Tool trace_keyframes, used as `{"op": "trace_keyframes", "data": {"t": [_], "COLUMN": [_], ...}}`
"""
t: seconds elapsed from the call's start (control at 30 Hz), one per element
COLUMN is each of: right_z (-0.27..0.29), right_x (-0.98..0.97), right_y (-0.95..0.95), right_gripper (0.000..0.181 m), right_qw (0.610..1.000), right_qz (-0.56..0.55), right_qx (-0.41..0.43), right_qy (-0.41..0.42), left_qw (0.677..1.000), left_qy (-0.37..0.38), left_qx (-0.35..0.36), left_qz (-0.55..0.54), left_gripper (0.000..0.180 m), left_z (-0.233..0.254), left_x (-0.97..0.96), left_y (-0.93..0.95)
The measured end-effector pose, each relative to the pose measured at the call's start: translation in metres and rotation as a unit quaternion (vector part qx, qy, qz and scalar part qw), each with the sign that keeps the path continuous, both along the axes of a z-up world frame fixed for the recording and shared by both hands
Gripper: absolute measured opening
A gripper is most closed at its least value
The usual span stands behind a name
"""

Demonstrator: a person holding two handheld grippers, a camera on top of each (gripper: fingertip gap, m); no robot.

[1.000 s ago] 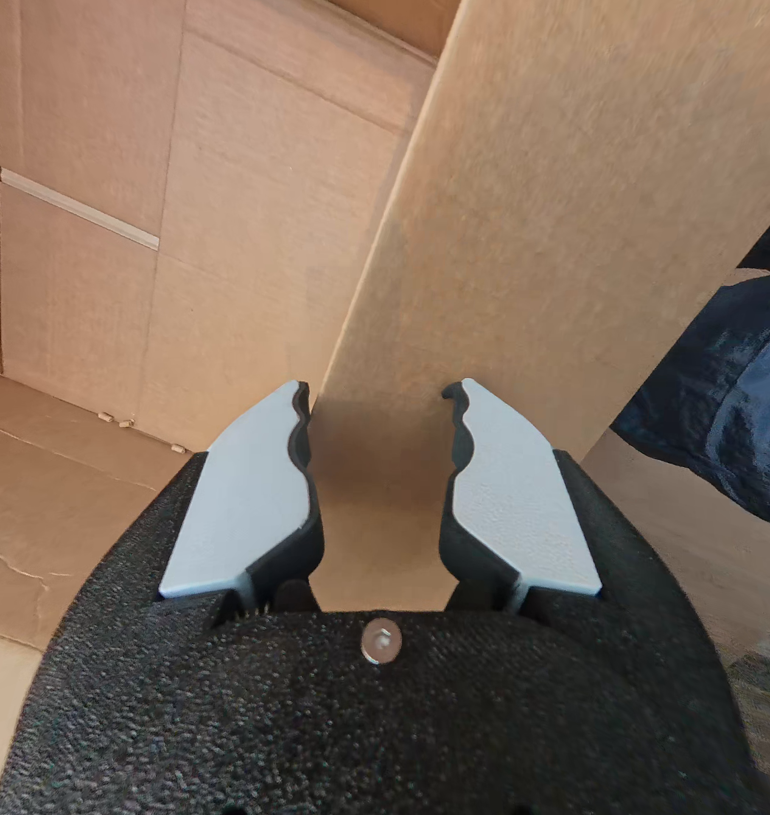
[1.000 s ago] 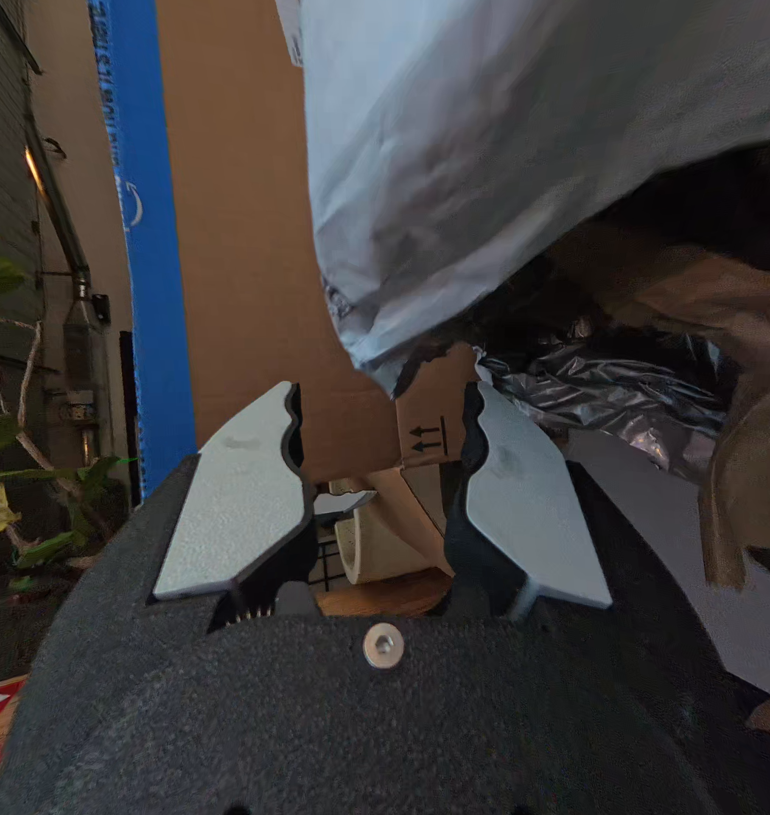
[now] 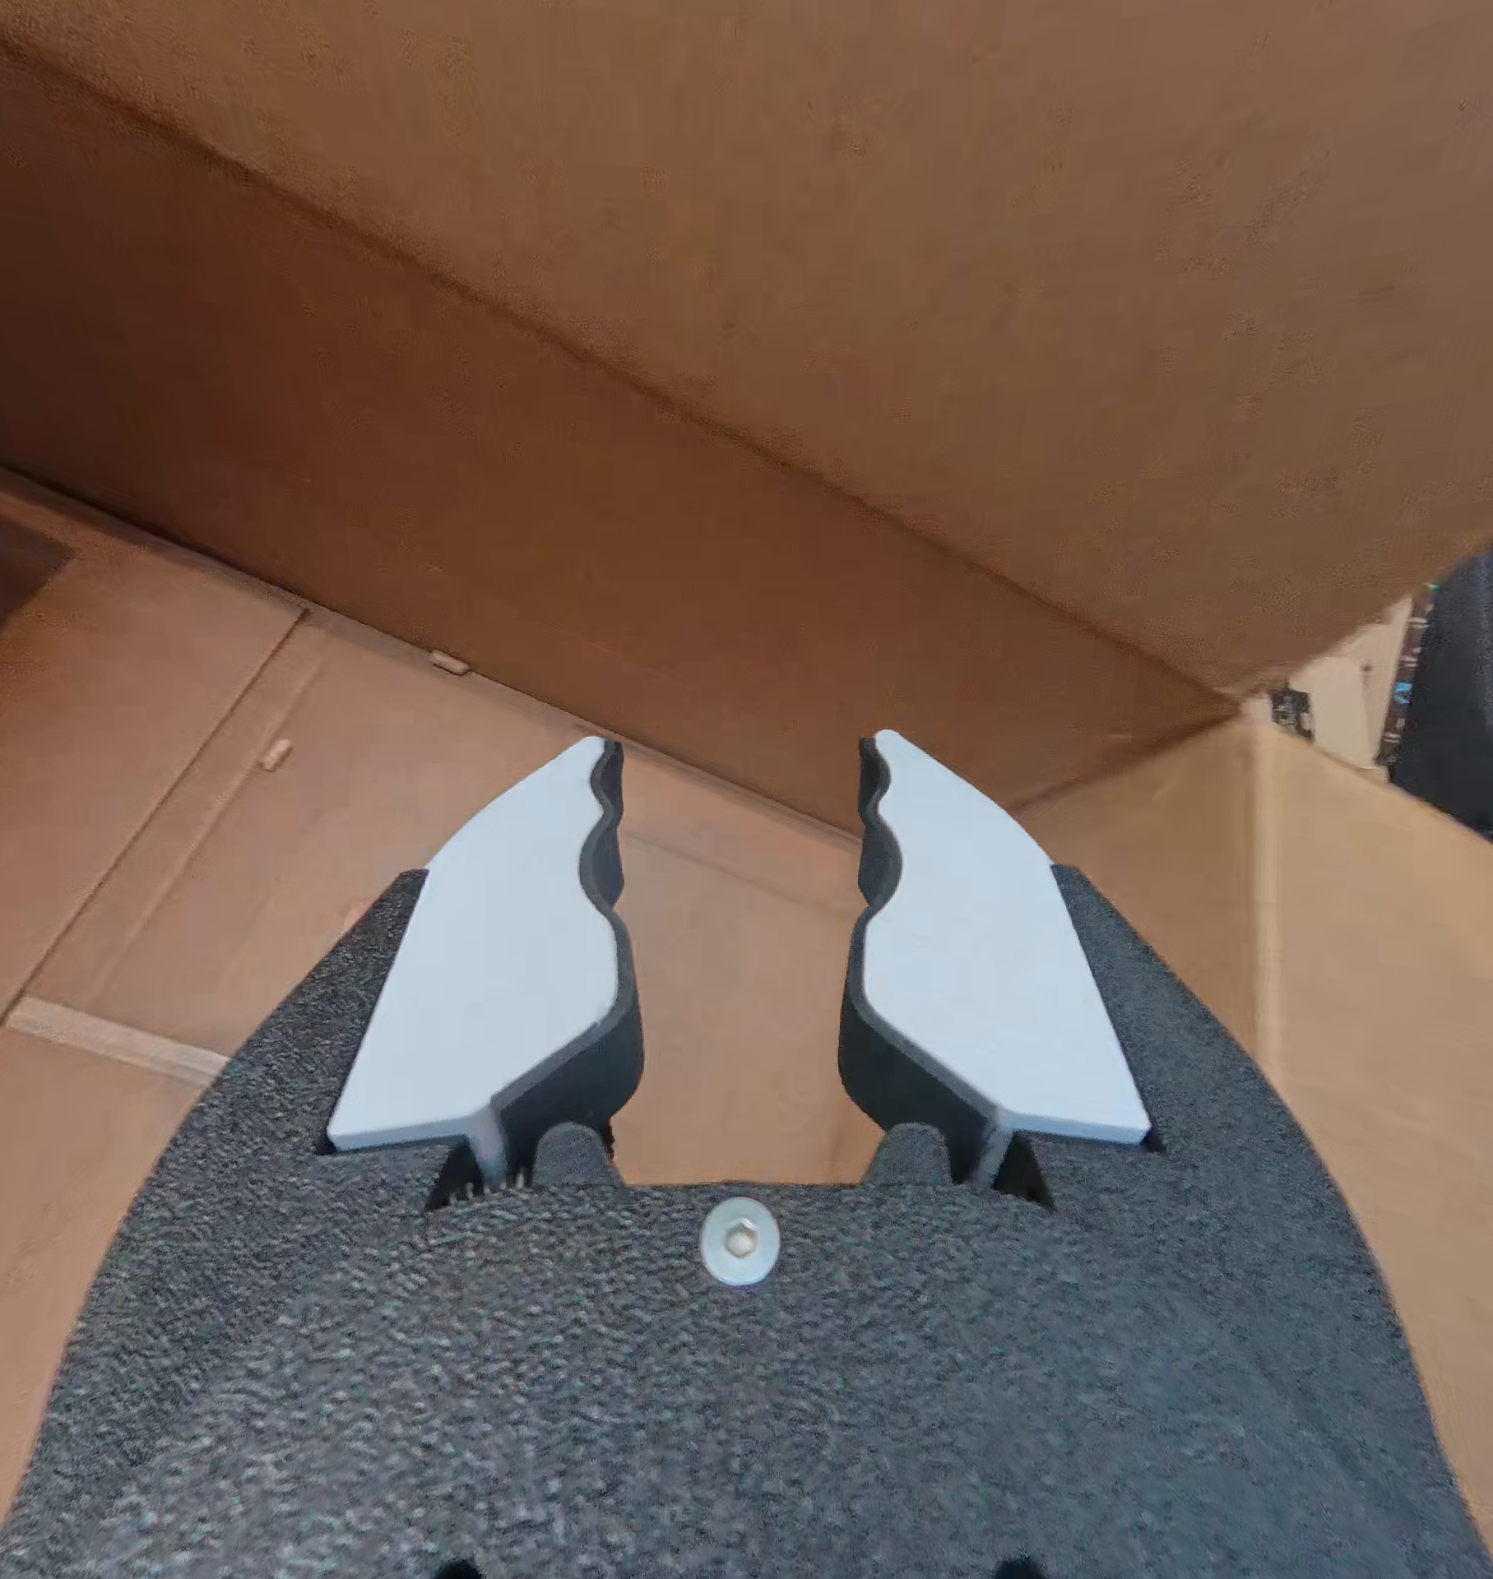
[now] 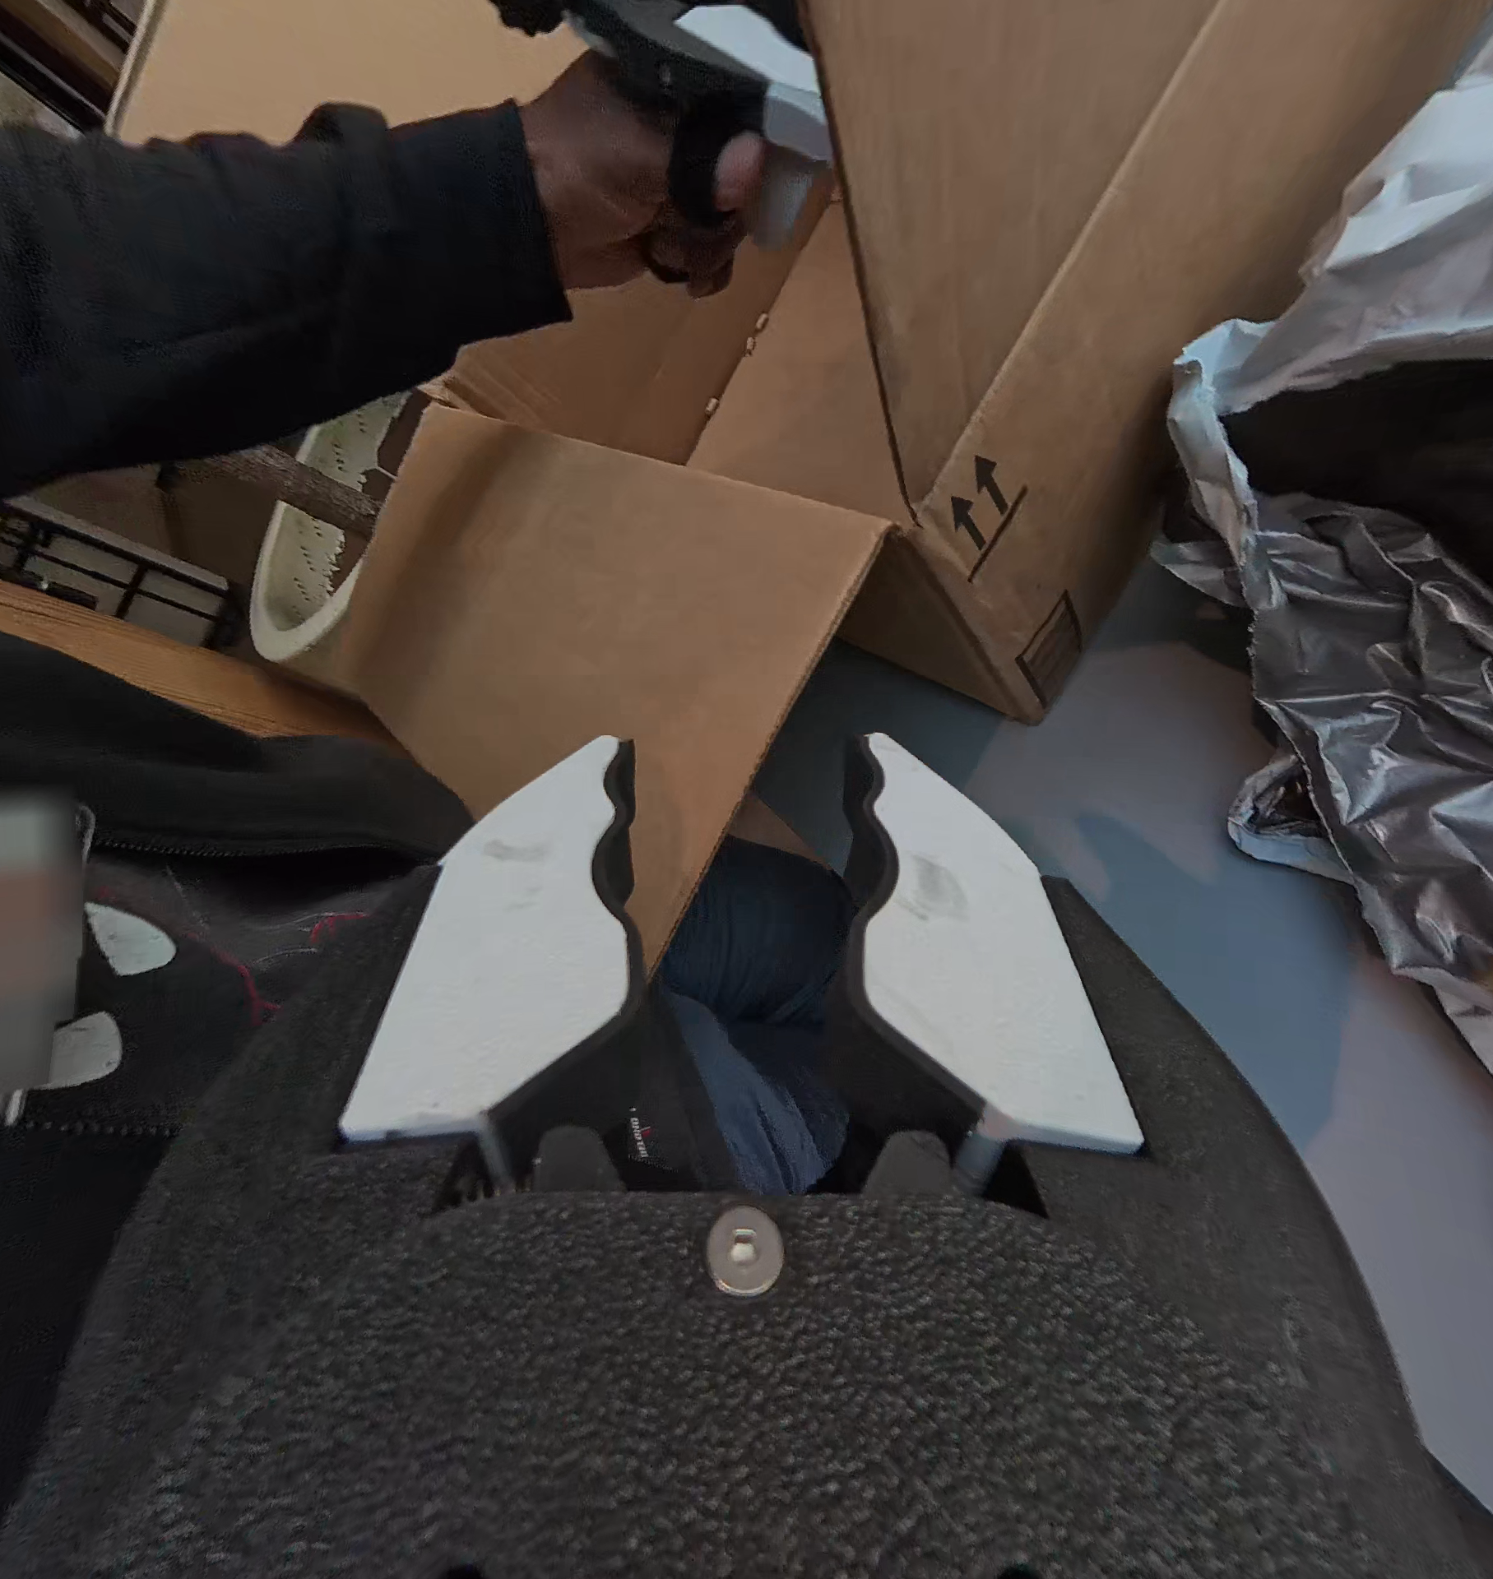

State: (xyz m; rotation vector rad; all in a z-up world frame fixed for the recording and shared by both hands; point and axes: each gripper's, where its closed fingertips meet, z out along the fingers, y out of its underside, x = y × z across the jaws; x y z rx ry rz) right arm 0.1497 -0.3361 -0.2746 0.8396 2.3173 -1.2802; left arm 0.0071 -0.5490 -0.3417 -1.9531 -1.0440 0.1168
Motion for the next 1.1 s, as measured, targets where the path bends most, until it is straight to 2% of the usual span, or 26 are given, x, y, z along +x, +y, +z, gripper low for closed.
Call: {"op": "trace_keyframes", "data": {"t": [0.1, 0.17, 0.23, 0.4, 0.47, 0.53, 0.57, 0.63, 0.7, 0.77, 0.87, 0.97, 1.1], "right_z": [0.002, 0.006, 0.002, -0.002, -0.007, -0.008, -0.009, -0.009, -0.008, -0.007, -0.004, -0.005, -0.011], "right_x": [-0.005, -0.003, 0.002, 0.025, 0.035, 0.044, 0.047, 0.05, 0.049, 0.045, 0.036, 0.03, 0.027], "right_y": [0.009, 0.014, 0.023, 0.04, 0.043, 0.042, 0.04, 0.036, 0.031, 0.026, 0.023, 0.026, 0.042], "right_gripper": [0.048, 0.048, 0.048, 0.048, 0.049, 0.048, 0.048, 0.048, 0.048, 0.048, 0.048, 0.047, 0.047], "right_qw": [1.0, 0.999, 0.997, 0.987, 0.982, 0.98, 0.979, 0.979, 0.981, 0.983, 0.986, 0.99, 0.993], "right_qz": [-0.023, -0.046, -0.072, -0.149, -0.172, -0.182, -0.183, -0.182, -0.177, -0.17, -0.153, -0.133, -0.114], "right_qx": [0.014, 0.011, 0.03, 0.051, 0.057, 0.062, 0.065, 0.068, 0.064, 0.059, 0.048, 0.037, 0.021], "right_qy": [0.004, -0.001, -0.01, -0.036, -0.052, -0.06, -0.06, -0.057, -0.053, -0.049, -0.04, -0.035, -0.034], "left_qw": [0.997, 0.985, 0.975, 0.969, 0.962, 0.957, 0.96, 0.963, 0.967, 0.973, 0.986, 0.995, 0.981], "left_qy": [0.012, 0.041, 0.052, 0.062, 0.064, 0.038, 0.036, 0.036, -0.001, -0.017, -0.01, 0.026, 0.075], "left_qx": [-0.074, -0.15, -0.189, -0.185, -0.212, -0.225, -0.207, -0.202, -0.208, -0.194, -0.142, -0.055, 0.055], "left_qz": [-0.032, -0.073, -0.102, -0.153, -0.157, -0.179, -0.187, -0.174, -0.15, -0.127, -0.084, -0.083, -0.171], "left_gripper": [0.053, 0.053, 0.053, 0.048, 0.046, 0.03, 0.02, 0.018, 0.017, 0.017, 0.017, 0.017, 0.017], "left_z": [-0.064, -0.105, -0.14, -0.184, -0.196, -0.21, -0.21, -0.209, -0.207, -0.195, -0.147, -0.061, 0.077], "left_x": [-0.052, -0.082, -0.104, -0.132, -0.141, -0.136, -0.133, -0.131, -0.126, -0.117, -0.099, -0.062, 0.036], "left_y": [-0.003, -0.004, -0.004, 0.009, 0.008, 0.008, 0.012, 0.012, 0.006, 0.002, -0.002, 0.006, 0.042]}}
